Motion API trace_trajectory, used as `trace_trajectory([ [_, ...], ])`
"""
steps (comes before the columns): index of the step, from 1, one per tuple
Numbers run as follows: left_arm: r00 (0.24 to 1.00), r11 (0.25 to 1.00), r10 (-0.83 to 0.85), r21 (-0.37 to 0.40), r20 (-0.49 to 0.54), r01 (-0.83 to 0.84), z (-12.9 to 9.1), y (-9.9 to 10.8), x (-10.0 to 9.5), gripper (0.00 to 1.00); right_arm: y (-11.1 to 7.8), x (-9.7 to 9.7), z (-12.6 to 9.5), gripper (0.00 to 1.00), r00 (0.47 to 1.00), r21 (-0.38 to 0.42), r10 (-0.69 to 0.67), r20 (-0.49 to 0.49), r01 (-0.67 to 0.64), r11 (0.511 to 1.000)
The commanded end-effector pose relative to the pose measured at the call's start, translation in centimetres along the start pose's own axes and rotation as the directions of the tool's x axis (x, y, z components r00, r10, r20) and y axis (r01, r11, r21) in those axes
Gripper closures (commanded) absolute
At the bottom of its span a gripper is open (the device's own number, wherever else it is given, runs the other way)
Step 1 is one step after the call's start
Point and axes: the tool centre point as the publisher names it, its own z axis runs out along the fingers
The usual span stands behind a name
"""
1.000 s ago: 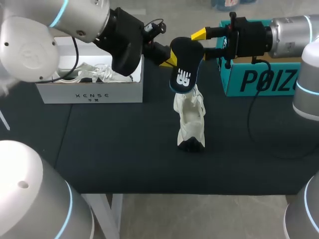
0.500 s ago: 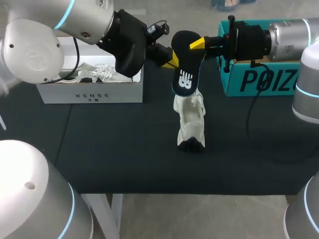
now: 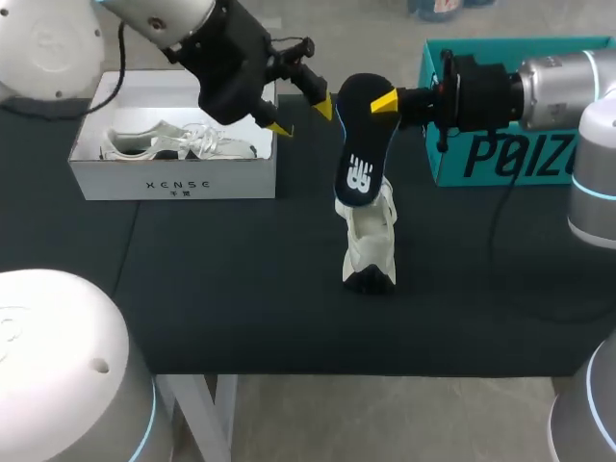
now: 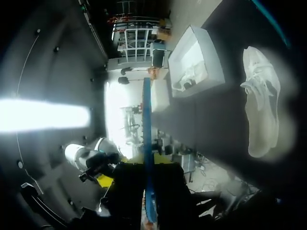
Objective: Take the shoe out of the shoebox, open the shoe tongue, remove and reinsert the insole, then place the shoe into the shoebox
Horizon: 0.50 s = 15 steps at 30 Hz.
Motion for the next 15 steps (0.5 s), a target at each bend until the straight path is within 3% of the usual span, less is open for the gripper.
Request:
trace_trajectory([
  [1,0.983,0.998,0.027,0.067,-0.179,-0.015,-1.6,2.1,-1.2,0.0,0.1,-0.2,0.0,1.0,1.0,0.01,0.003,0.021,-0.003,1.0],
  [7,0.958,0.999,0.012,0.033,-0.288,-0.003,-2.5,4.0,-3.0,0.0,0.2,-0.8,0.1,1.0,0.998,0.007,-0.015,0.065,0.014,1.0],
  [15,0.891,0.998,-0.037,0.035,-0.453,0.059,-2.8,4.5,-4.6,0.0,0.7,-1.5,0.7,1.0,0.998,0.026,-0.022,0.064,0.02,0.999],
])
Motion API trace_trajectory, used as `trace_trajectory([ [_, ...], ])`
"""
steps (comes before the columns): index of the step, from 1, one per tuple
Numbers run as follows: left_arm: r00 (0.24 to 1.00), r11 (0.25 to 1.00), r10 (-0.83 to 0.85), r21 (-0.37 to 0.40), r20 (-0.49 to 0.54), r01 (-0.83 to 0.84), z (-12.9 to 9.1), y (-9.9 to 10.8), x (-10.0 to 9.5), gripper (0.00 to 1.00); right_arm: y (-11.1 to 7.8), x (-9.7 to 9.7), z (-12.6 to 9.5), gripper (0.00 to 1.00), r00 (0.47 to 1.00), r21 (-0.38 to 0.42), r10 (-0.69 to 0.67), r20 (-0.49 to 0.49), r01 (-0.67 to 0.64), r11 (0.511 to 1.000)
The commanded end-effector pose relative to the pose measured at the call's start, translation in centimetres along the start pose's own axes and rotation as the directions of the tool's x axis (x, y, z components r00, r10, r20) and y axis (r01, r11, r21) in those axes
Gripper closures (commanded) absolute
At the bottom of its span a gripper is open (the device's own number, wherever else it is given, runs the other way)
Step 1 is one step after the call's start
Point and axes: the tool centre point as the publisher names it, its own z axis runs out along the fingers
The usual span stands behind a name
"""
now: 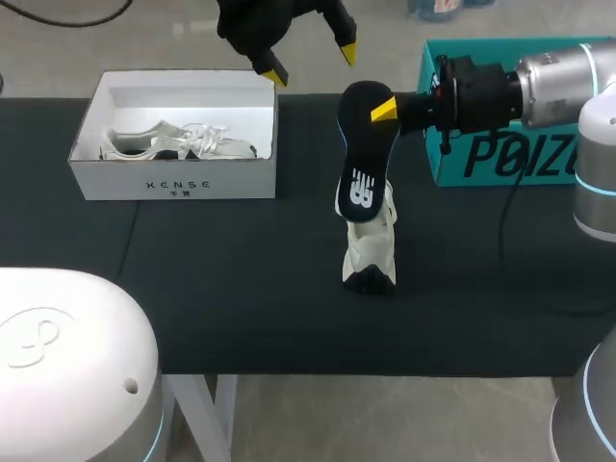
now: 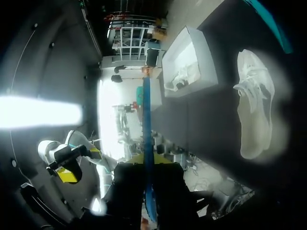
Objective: Take the shoe out of the shoebox, open the shoe tongue, remove and reinsert the insole, then place the shoe into the shoebox
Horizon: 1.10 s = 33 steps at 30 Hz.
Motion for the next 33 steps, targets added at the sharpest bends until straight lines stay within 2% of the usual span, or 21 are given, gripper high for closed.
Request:
trace_trajectory([
  [1,0.953,0.999,-0.008,0.037,-0.304,0.02,-0.2,0.9,-1.3,0.0,0.7,-0.4,0.8,1.0,1.0,0.018,-0.001,-0.002,0.001,1.0],
  [12,0.941,0.998,0.05,0.058,-0.333,-0.032,0.3,1.4,-3.3,0.0,1.4,-2.0,2.2,1.0,1.0,0.065,-0.016,0.024,0.014,0.998],
  [19,0.933,0.998,0.052,0.055,-0.355,-0.035,0.4,1.5,-3.3,0.0,1.6,-2.1,2.2,1.0,0.999,0.081,-0.024,0.024,0.022,0.996],
  [24,0.946,0.999,0.016,0.033,-0.325,-0.006,0.4,1.9,-3.3,0.0,1.9,-2.0,2.0,1.0,0.999,0.08,-0.028,0.025,0.026,0.996],
  [33,0.947,0.999,0.032,0.044,-0.32,-0.019,0.6,2.0,-3.1,0.0,2.1,-2.0,2.1,1.0,1.0,0.091,-0.021,0.019,0.019,0.996],
])
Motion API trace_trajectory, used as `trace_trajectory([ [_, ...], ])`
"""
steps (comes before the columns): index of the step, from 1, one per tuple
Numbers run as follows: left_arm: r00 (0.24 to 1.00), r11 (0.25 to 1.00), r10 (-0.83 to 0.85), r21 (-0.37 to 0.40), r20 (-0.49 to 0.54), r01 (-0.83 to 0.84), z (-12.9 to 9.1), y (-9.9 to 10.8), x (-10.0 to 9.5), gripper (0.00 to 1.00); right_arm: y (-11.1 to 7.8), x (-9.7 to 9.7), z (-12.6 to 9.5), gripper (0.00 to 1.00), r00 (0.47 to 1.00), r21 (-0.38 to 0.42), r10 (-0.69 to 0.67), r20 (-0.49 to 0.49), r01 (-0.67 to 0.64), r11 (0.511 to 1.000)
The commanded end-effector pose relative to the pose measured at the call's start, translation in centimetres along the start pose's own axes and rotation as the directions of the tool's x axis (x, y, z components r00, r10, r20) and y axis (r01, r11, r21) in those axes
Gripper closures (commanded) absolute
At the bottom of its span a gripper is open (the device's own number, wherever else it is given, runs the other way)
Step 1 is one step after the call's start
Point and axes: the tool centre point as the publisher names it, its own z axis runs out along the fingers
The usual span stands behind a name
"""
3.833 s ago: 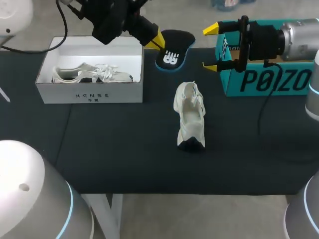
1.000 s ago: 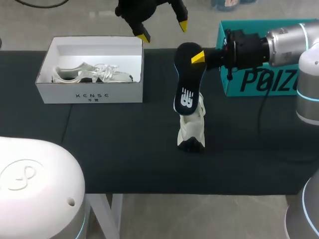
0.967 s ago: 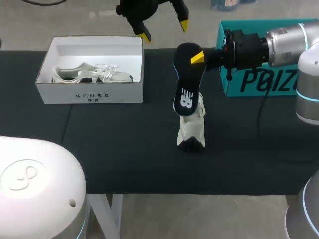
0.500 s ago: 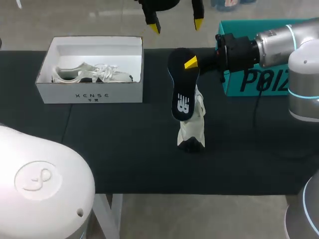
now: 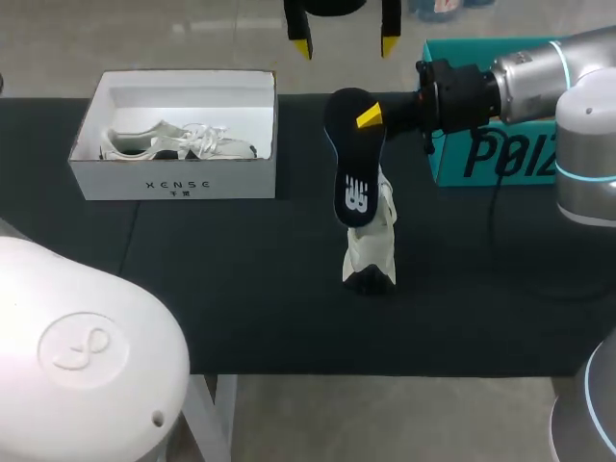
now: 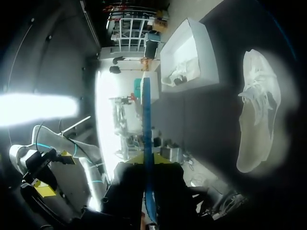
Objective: Take the shoe out of the shoebox, open the shoe tongue, remove and reinsert the insole, then place the shoe into the shoebox
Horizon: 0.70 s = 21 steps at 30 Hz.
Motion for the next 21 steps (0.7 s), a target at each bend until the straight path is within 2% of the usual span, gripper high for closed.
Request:
trace_trajectory([
  [1,1.0,1.0,0.0,0.002,0.002,0.0,0.08,0.19,0.06,0.0,0.33,-0.08,0.21,1.0,1.0,0.008,0.002,0.001,-0.002,1.0],
  [15,0.999,1.0,0.009,-0.001,0.032,-0.009,0.05,0.57,0.03,0.0,0.54,-0.05,0.17,1.0,1.0,0.01,0.006,0.005,-0.006,1.0],
  [18,0.995,1.0,0.022,-0.02,0.093,-0.021,0.04,0.65,-0.04,0.0,0.48,0.0,0.1,1.0,1.0,0.006,0.008,0.001,-0.008,1.0],
  [21,0.968,1.0,0.015,-0.015,0.249,-0.012,0.01,0.55,-0.01,0.0,0.25,0.5,-0.25,1.0,0.998,0.01,0.031,-0.059,-0.031,0.999],
])
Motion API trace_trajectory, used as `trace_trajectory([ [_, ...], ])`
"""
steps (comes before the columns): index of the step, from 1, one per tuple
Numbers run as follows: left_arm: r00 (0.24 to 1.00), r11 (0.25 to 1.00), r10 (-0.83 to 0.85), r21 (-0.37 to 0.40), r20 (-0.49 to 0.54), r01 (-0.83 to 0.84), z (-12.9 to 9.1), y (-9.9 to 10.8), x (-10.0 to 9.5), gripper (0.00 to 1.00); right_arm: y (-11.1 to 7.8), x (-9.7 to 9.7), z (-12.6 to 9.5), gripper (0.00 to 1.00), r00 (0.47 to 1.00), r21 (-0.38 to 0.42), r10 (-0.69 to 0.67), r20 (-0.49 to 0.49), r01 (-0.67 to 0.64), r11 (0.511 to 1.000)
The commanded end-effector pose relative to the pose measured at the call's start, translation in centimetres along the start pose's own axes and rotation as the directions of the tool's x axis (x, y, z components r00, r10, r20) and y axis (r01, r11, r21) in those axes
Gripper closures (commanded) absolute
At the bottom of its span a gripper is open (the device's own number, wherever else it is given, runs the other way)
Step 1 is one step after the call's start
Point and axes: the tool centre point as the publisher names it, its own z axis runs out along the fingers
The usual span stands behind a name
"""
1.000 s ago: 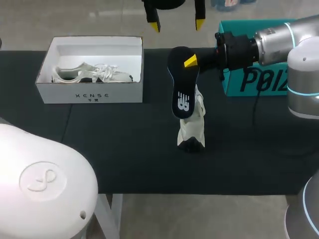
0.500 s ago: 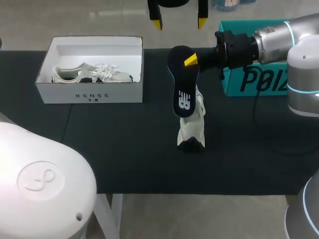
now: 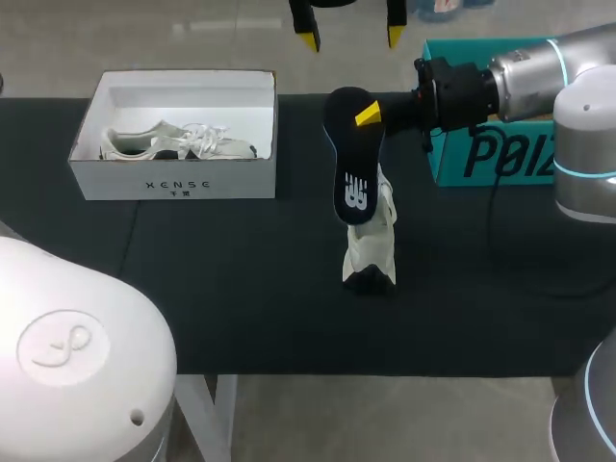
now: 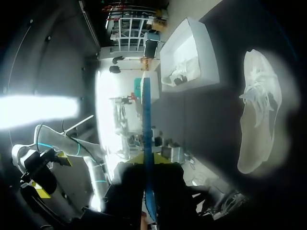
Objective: Take the shoe out of the shoebox, open the shoe tongue, remove and reinsert the insole, then place the shoe into the shoebox
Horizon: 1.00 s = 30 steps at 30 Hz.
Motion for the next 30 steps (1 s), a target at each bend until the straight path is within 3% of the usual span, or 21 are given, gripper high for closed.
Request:
trace_trajectory([
  [1,0.98,1.0,-0.019,-0.004,0.198,0.021,0.6,-0.4,1.4,0.0,-0.3,0.4,-0.4,1.0,0.998,0.003,0.017,-0.054,-0.016,1.0],
  [5,0.931,0.997,-0.066,-0.02,0.359,0.079,0.9,-0.4,2.4,0.0,-1.1,1.9,-1.2,1.0,0.992,0.012,0.031,-0.119,-0.03,0.999],
  [13,0.708,0.969,-0.138,-0.052,0.693,0.24,-0.6,0.8,3.5,0.0,-1.5,4.4,-2.7,1.0,0.993,0.016,-0.013,-0.116,0.015,1.0],
  [20,0.545,0.946,-0.109,-0.081,0.832,0.313,-1.3,1.1,3.9,0.0,-1.6,4.3,-3.2,1.0,0.995,0.003,-0.01,-0.101,0.01,1.0],
  [21,0.462,0.924,-0.21,0.021,0.862,0.382,-1.4,1.2,3.8,0.0,-1.6,4.3,-3.3,1.0,0.995,0.001,-0.007,-0.102,0.007,1.0],
  [30,0.462,0.924,-0.21,0.021,0.862,0.382,-1.4,1.2,3.8,0.0,-2.0,4.6,-3.6,1.0,0.994,-0.004,0.005,-0.114,-0.006,1.0],
])
